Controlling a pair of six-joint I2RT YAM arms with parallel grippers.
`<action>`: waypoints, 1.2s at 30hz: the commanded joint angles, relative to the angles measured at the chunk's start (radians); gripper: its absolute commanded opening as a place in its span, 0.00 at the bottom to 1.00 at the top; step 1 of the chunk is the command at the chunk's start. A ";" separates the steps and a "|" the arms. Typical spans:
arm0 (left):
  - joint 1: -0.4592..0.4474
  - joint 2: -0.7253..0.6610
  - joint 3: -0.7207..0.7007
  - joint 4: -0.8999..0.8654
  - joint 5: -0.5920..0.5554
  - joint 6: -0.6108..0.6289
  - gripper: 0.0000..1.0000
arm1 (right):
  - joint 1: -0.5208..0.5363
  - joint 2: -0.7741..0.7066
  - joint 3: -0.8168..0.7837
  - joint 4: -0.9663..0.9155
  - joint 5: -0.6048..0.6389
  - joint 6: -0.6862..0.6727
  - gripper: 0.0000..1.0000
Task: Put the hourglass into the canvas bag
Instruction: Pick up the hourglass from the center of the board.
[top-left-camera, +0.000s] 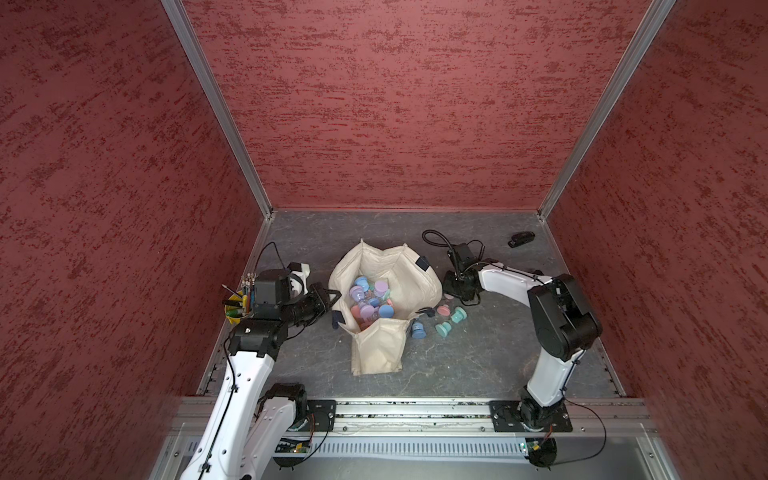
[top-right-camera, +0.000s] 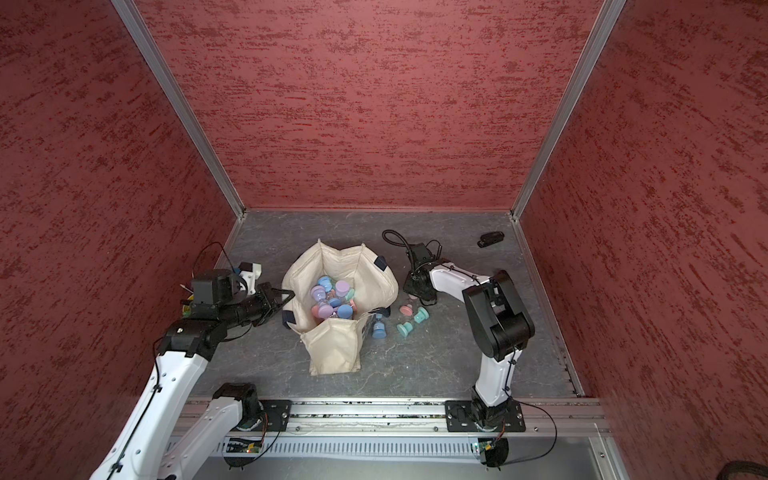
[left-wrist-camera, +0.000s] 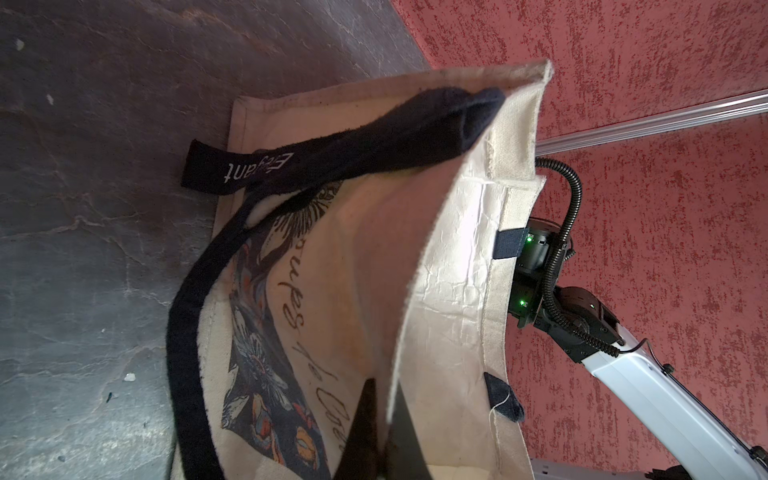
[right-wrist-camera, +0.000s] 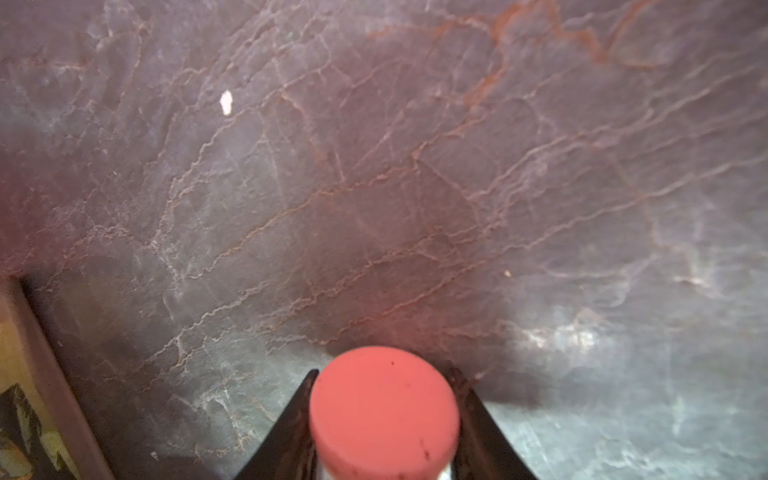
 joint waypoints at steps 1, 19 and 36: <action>0.007 -0.014 0.006 0.010 0.010 0.020 0.00 | 0.000 -0.019 -0.008 0.040 -0.005 0.009 0.19; 0.007 -0.022 -0.002 0.011 0.013 0.017 0.00 | -0.003 -0.375 0.017 -0.022 0.216 0.075 0.14; 0.007 -0.030 -0.019 0.031 0.020 -0.007 0.00 | 0.095 -0.585 0.285 -0.246 0.358 0.034 0.13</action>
